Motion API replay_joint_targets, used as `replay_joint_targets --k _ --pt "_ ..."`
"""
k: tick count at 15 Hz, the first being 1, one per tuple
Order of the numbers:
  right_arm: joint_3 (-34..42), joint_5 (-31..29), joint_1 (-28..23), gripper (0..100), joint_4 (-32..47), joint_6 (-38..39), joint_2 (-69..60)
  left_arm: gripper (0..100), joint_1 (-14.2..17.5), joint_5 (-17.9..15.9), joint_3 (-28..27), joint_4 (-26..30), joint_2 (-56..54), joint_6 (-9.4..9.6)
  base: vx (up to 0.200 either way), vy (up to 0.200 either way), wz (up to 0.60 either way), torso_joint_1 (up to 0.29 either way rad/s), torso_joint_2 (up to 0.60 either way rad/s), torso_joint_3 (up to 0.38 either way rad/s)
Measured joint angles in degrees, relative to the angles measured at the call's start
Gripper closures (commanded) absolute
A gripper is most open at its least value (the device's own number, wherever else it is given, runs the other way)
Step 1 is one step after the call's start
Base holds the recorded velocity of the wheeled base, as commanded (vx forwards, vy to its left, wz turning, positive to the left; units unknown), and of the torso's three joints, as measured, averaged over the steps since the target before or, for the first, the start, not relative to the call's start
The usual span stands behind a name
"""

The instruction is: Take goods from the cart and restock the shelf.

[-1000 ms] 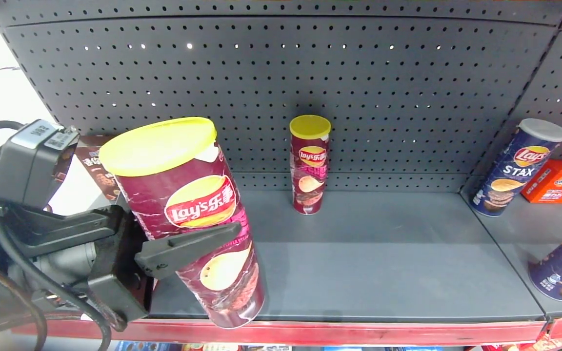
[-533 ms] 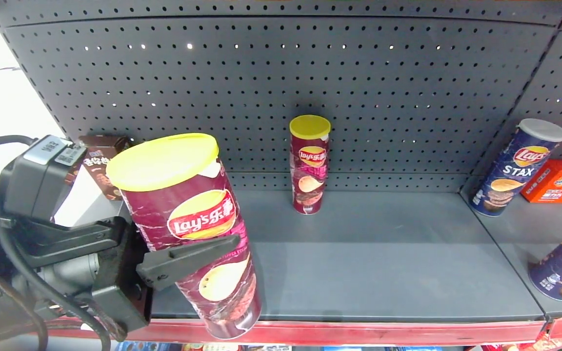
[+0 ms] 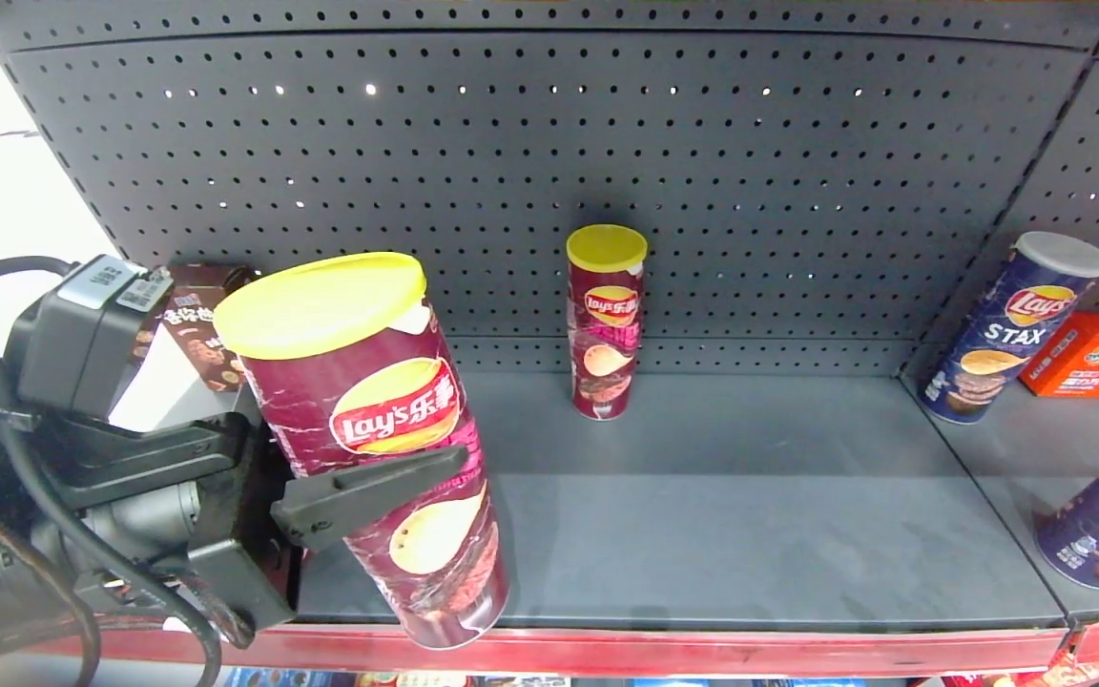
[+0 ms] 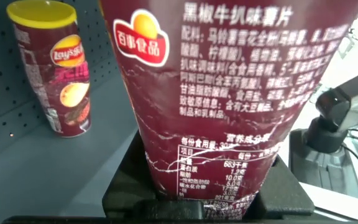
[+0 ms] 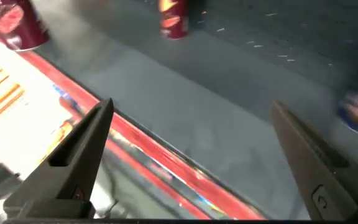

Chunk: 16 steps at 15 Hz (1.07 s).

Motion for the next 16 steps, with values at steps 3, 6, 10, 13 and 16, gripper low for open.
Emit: replay_joint_targets --k 3,6,10,13,16 --pt "-3.1 -1.3 4.6 0 -7.9 0.2 9.7 100 0.1 -0.1 -1.3 0.0 0.8 0.04 0.000 0.000 0.00 0.000 0.00 0.000" --pt "-4.4 -1.7 9.0 0 -10.7 1.7 16.4 100 0.2 -0.2 -2.3 -0.1 1.5 0.26 0.000 0.000 0.00 0.000 0.00 0.000" --pt "-7.7 -1.0 9.7 0 -17.1 2.0 24.8 100 0.7 -0.2 -4.8 -0.1 2.0 0.28 0.000 0.000 0.00 0.000 0.00 0.000" --pt "-11.1 5.3 8.6 0 -26.4 1.7 33.0 100 0.9 -0.2 -6.0 0.1 2.0 0.28 0.000 0.000 0.00 0.000 0.00 0.000" --pt "-15.6 14.7 8.0 0 -29.8 0.8 39.9 100 0.9 -0.2 -5.8 0.4 1.8 0.13 0.000 0.000 0.00 0.000 0.00 0.000"
